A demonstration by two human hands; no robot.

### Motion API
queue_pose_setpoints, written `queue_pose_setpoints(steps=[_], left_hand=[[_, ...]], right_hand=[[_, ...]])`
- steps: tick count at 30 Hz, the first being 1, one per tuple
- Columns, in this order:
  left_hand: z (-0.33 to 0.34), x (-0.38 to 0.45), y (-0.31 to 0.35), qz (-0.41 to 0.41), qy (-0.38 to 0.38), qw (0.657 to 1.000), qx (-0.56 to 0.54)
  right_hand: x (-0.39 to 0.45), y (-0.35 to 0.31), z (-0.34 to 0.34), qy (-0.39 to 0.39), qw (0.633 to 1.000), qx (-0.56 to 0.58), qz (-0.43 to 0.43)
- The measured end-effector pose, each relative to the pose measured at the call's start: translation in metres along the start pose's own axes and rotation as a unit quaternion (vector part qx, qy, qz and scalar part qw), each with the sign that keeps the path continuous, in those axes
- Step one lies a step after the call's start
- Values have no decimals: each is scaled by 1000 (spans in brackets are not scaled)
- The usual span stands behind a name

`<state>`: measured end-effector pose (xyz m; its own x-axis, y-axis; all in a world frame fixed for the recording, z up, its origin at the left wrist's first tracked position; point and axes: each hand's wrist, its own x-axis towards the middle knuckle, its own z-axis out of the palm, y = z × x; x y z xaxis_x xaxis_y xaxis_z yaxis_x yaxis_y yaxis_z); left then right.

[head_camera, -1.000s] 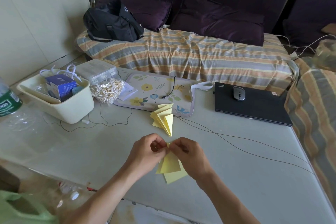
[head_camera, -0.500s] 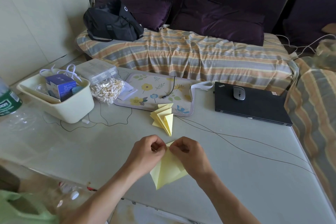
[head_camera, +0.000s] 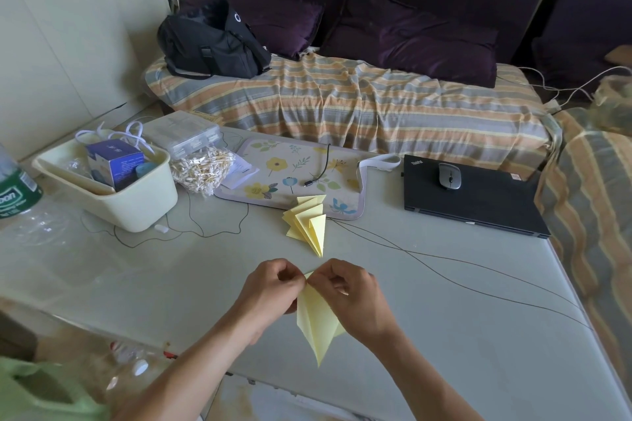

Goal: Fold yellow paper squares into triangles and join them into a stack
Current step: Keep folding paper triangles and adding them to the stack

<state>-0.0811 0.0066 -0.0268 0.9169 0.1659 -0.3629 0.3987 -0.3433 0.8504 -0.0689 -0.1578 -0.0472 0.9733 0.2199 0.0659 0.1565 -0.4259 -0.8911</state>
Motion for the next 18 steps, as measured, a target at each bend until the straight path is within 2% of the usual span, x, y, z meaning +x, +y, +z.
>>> queue_pose_setpoints(steps=[12,18], left_hand=[[1,0,4,10,-52,997,-51],[1,1,1,30,-62,997,-36]], right_hand=[[3,2,-1,18,998,11,66],[4,2,-3,23,995,30,89]])
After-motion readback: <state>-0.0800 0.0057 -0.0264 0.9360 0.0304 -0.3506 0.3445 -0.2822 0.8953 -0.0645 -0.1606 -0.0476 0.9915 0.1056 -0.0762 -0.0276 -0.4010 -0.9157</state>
